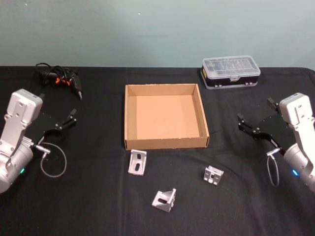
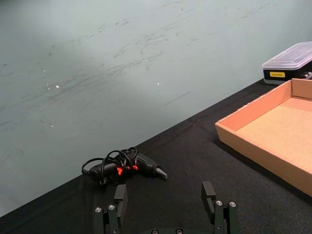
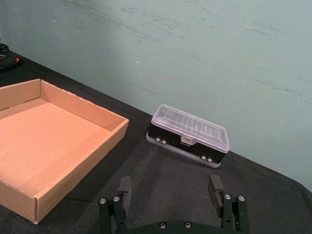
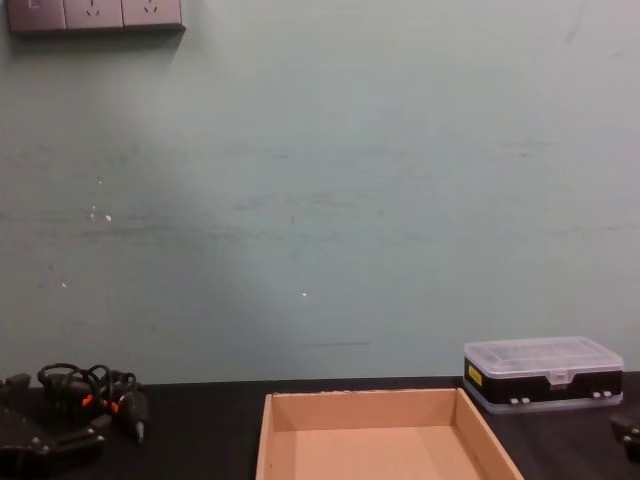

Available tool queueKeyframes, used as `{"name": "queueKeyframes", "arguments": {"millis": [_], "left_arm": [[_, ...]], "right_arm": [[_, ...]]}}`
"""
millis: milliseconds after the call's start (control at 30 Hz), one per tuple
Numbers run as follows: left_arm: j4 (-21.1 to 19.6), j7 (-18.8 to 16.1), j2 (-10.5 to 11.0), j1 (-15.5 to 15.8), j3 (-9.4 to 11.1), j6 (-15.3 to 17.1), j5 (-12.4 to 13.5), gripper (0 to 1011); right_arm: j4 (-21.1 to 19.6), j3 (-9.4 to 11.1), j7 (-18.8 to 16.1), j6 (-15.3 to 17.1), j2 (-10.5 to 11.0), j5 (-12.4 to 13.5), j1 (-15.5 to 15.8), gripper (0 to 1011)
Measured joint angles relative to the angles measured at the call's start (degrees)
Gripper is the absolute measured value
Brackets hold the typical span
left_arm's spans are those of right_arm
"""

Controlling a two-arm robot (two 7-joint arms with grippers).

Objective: Use one hand to pick up the angle iron from the table and place it into the box.

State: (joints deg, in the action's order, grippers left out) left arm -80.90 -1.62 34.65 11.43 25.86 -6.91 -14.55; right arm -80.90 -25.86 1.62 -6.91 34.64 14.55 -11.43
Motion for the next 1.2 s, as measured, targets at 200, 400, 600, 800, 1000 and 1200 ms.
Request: {"name": "queueKeyframes", "arguments": {"millis": [200,400,600,800,1000,1200], "left_arm": [[0.0,0.0,0.0,0.0,0.0,0.0,0.0,1000],[0.0,0.0,0.0,0.0,0.0,0.0,0.0,1000],[0.0,0.0,0.0,0.0,0.0,0.0,0.0,1000],[0.0,0.0,0.0,0.0,0.0,0.0,0.0,1000],[0.0,0.0,0.0,0.0,0.0,0.0,0.0,1000],[0.0,0.0,0.0,0.0,0.0,0.0,0.0,1000]], "right_arm": [[0.0,0.0,0.0,0.0,0.0,0.0,0.0,1003],[0.0,0.0,0.0,0.0,0.0,0.0,0.0,1003],[0.0,0.0,0.0,0.0,0.0,0.0,0.0,1003],[0.0,0.0,0.0,0.0,0.0,0.0,0.0,1003],[0.0,0.0,0.0,0.0,0.0,0.0,0.0,1003],[0.0,0.0,0.0,0.0,0.0,0.0,0.0,1003]]}}
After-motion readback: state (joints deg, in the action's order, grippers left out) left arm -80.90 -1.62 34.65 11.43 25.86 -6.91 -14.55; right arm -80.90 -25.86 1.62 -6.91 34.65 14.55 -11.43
